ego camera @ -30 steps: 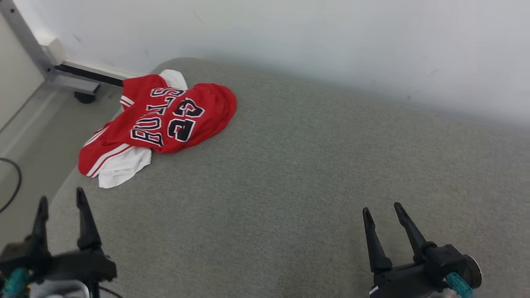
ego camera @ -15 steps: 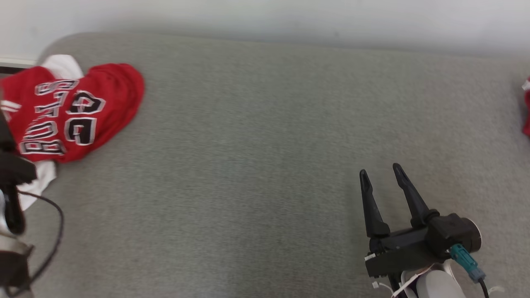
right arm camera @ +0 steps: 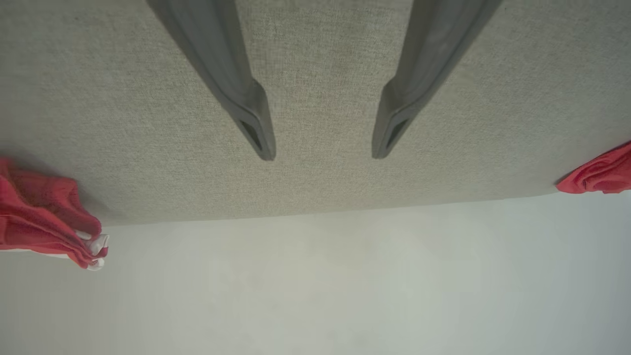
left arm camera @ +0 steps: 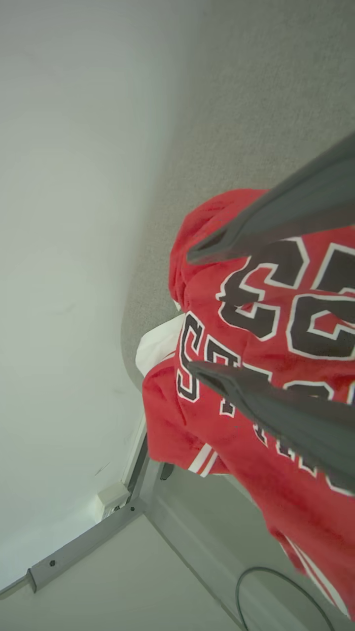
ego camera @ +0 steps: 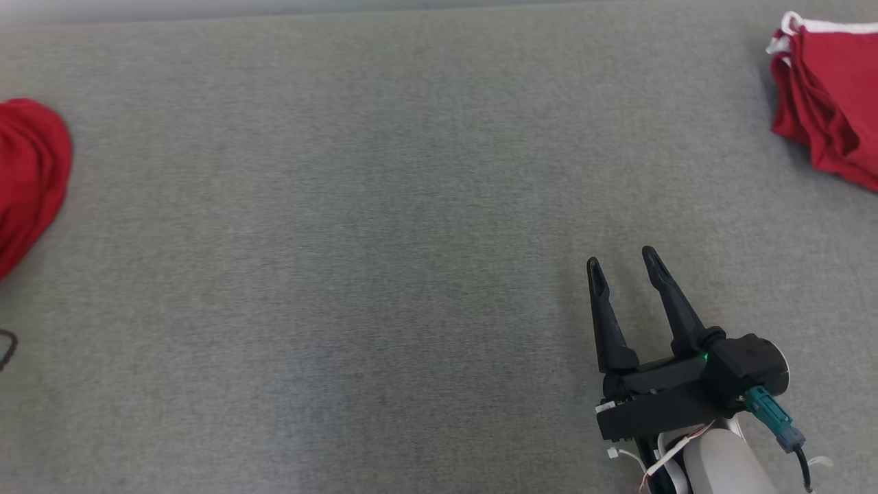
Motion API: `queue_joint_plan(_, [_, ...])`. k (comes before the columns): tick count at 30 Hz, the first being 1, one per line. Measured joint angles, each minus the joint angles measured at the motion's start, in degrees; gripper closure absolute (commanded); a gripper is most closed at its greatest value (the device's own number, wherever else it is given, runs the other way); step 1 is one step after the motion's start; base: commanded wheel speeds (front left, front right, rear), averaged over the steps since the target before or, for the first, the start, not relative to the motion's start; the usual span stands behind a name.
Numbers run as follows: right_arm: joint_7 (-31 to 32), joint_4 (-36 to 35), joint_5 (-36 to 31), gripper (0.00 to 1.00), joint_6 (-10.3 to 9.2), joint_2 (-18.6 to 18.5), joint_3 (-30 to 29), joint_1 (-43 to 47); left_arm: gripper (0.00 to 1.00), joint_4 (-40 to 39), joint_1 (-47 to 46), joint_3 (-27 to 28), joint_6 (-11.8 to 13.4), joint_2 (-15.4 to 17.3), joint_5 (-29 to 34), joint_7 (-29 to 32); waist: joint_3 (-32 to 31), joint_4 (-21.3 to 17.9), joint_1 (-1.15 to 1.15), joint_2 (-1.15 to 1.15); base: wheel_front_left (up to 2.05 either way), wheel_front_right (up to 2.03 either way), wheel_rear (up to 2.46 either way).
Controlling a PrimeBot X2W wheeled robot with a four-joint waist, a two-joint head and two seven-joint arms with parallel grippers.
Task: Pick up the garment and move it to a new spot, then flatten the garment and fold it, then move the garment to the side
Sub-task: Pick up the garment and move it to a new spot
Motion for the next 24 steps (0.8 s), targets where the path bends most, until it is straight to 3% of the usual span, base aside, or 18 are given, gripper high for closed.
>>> queue_joint_plan(9, [0.0, 0.09, 0.23, 0.0, 0.0, 0.0, 0.53, -1.04, 0.0, 10.0, -2.82, -3.57, 0.46, 3.16, 0.65, 13.18, 2.63, -3.21, 0.0, 0.0, 0.0, 0.0, 0.0])
queue_joint_plan(17, [0.0, 0.27, 0.37, 0.0, 0.0, 0.0, 0.96, -1.19, 0.0, 13.65, -5.27, -4.11, 1.78, 3.2, -0.09, 19.58, 3.43, -3.59, -0.01, -0.01, 0.0, 0.0, 0.0])
queue_joint_plan(18, [0.0, 0.35, 0.38, 0.0, 0.0, 0.0, 1.03, -1.2, 0.42, 13.74, -5.34, -4.47, 1.81, 3.23, 0.07, 20.09, 3.4, -3.63, -0.01, -0.01, 0.0, 0.0, 0.0])
queue_joint_plan(19, [0.0, 0.42, 0.43, 0.0, 0.0, 0.0, 1.05, -1.2, 0.96, 13.7, -5.35, -4.64, 1.8, 3.22, 0.11, 19.86, 3.34, -3.66, -0.01, -0.01, 0.0, 0.0, 0.0])
queue_joint_plan(20, [0.0, 0.52, 0.47, 0.0, 0.0, 0.0, 1.11, -1.23, 1.0, 13.63, -5.34, -4.72, 1.78, 3.19, 0.11, 19.19, 3.25, -3.67, -0.01, -0.01, 0.0, 0.0, 0.0])
queue_joint_plan(24, [0.0, 0.96, 0.48, 0.0, 0.0, 0.0, 0.81, -1.19, 1.0, 12.58, -5.24, -5.43, 1.35, 3.01, 0.16, 15.88, 2.46, -3.51, -0.01, -0.01, 0.0, 0.0, 0.0])
